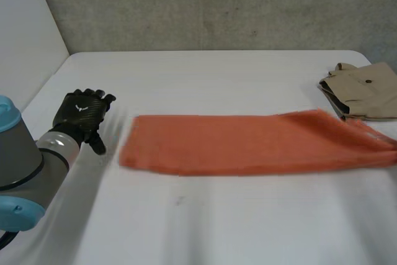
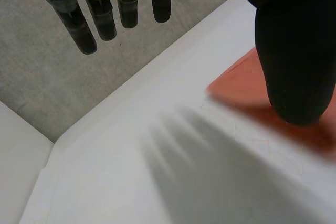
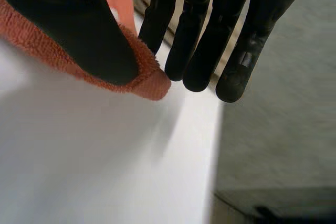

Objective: Fold the laundry.

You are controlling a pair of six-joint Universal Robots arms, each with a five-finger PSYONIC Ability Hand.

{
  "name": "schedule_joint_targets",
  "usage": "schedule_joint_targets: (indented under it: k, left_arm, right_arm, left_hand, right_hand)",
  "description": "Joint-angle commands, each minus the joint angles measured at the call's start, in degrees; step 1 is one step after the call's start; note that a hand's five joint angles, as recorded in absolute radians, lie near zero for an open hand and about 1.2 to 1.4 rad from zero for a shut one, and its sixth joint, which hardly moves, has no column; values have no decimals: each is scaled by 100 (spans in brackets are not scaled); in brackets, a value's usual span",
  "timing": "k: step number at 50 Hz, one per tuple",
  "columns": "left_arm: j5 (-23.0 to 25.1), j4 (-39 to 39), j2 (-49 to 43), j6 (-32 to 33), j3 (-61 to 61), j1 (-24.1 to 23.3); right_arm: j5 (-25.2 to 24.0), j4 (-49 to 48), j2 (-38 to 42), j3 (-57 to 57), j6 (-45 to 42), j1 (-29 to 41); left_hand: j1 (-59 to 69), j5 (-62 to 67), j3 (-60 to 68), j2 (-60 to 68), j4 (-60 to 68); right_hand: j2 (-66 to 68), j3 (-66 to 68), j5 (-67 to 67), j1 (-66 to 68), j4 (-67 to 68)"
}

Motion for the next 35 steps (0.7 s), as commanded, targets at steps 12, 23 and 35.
schedule_joint_targets:
  k: [12, 23, 35]
  left_arm:
    - [1, 1, 364, -9, -102, 106]
    - [1, 1, 400, -9, -102, 168]
    - [1, 9, 391, -9, -85, 185]
  right_arm:
    - [144, -276, -536, -1103, -439, 3157]
    - [214, -426, 1599, -3458, -474, 6024]
    - [-260, -13, 3191, -4672, -492, 7062]
  left_hand:
    - [88, -108, -32, 7, 17]
    - [88, -108, -32, 7, 17]
    - [88, -108, -32, 7, 17]
  right_hand:
    - [1262, 1235, 1376, 2498, 1191]
    - [1262, 1235, 1376, 2498, 1191]
    - [1262, 1235, 1376, 2498, 1191]
